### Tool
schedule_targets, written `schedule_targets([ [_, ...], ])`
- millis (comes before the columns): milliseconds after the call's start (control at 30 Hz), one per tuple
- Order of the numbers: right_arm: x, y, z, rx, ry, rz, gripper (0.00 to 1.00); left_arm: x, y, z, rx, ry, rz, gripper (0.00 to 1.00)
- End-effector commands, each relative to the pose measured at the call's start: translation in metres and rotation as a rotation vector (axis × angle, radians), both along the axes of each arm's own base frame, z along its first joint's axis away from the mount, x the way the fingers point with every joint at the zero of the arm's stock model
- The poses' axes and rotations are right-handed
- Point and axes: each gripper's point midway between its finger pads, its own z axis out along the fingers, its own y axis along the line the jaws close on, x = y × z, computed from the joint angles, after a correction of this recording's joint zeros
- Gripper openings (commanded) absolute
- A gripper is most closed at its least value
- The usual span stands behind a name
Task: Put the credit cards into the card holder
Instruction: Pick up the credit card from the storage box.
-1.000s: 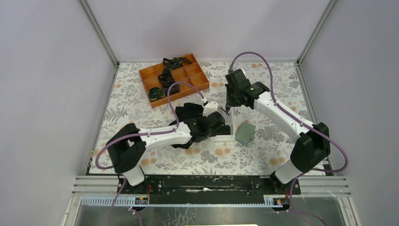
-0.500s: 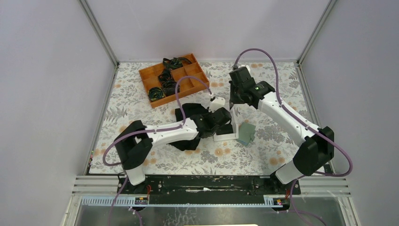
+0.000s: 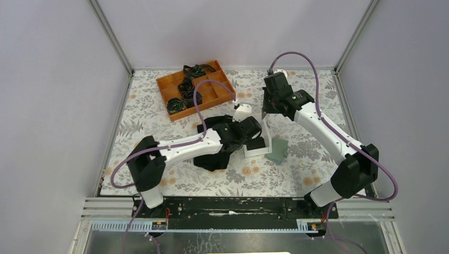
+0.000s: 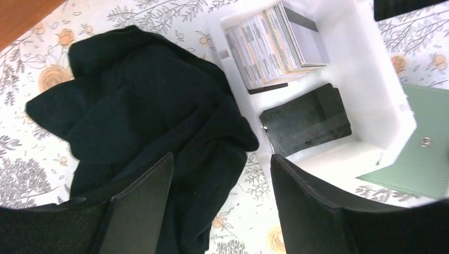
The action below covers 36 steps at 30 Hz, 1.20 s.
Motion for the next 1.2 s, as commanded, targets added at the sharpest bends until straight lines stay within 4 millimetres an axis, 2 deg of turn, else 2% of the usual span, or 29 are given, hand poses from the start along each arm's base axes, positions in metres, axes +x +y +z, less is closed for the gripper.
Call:
schedule_targets([
  [0,0.005,-0.004,0.017,0.015,-0.062,0.000,0.00,-0.002,0.012,0.052,-0.082,-0.052,0.069,0.75],
  [133,0.006,-0.011,0.018,0.012,-0.068,-0.013,0.00,-0.018,-0.015,0.075,-0.205,-0.039,-0.021,0.69],
  [233,0.007,-0.015,0.017,0.012,-0.068,-0.024,0.00,-0.035,-0.035,0.078,-0.232,-0.031,-0.101,0.60],
  [300,0.007,-0.017,0.017,0.015,-0.068,-0.031,0.00,-0.046,-0.040,0.062,-0.220,0.010,-0.118,0.55],
  [467,0.006,-0.021,0.018,0.020,-0.069,-0.042,0.00,-0.062,-0.038,0.016,-0.249,0.095,-0.072,0.56],
  [767,0.004,-0.026,0.015,0.019,-0.061,-0.048,0.00,-0.055,-0.045,-0.017,-0.224,0.106,-0.033,0.58],
  [933,0.003,-0.028,0.013,0.018,-0.056,-0.048,0.00,-0.051,-0.047,-0.028,-0.217,0.103,-0.006,0.59],
  [1167,0.003,-0.029,0.011,0.014,-0.054,-0.047,0.00,-0.033,-0.038,-0.038,-0.167,0.052,0.077,0.57],
])
